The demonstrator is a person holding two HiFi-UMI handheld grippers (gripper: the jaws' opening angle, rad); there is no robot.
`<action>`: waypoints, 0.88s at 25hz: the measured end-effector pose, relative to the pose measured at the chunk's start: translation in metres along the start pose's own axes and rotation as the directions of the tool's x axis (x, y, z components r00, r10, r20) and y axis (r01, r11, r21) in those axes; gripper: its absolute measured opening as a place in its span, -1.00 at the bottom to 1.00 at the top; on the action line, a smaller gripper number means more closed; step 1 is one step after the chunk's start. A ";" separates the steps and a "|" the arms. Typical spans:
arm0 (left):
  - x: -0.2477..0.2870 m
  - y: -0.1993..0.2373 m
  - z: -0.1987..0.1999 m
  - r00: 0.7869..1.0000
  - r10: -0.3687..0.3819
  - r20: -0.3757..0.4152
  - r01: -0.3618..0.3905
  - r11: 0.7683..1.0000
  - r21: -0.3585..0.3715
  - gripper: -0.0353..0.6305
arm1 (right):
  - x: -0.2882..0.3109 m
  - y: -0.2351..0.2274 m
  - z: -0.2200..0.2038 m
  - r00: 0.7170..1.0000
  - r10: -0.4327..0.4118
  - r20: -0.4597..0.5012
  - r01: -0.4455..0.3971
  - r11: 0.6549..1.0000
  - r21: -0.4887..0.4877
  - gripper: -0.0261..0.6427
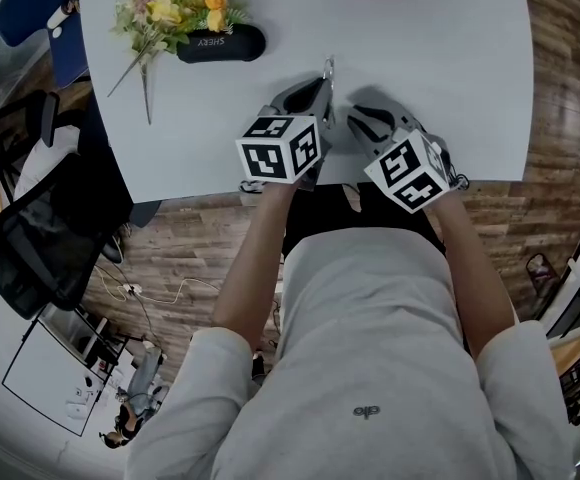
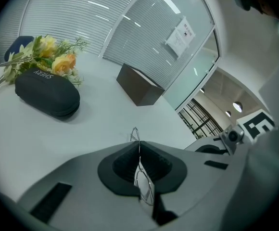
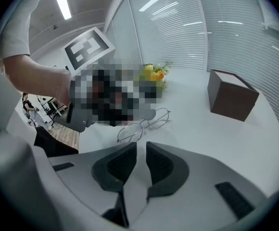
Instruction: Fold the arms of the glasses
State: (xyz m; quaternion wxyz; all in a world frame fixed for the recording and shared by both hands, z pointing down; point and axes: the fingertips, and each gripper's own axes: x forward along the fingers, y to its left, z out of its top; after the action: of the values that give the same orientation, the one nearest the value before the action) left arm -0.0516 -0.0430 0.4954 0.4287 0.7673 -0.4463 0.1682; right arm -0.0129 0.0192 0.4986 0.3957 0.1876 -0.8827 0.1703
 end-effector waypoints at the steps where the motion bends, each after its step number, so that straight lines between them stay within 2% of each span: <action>1: 0.001 -0.001 0.000 1.000 0.004 -0.002 -0.004 1.000 0.001 -0.83 | -0.003 -0.003 -0.002 1.000 -0.008 0.002 0.008 1.000 0.008 -0.72; 10: 0.009 -0.011 -0.004 0.999 0.031 -0.011 -0.031 1.000 -0.001 -0.83 | -0.021 -0.022 -0.013 0.999 -0.043 0.022 0.042 0.998 0.056 -0.72; 22: 0.022 -0.027 -0.007 0.999 0.035 -0.009 -0.035 0.999 -0.001 -0.82 | -0.036 -0.031 -0.024 0.998 -0.049 0.039 0.047 0.997 0.066 -0.72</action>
State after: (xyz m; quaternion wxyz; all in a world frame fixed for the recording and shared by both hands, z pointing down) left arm -0.0164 -0.0434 0.4998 0.4283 0.7583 -0.4577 0.1789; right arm 0.0389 0.0097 0.4905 0.3752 0.2249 -0.8799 0.1855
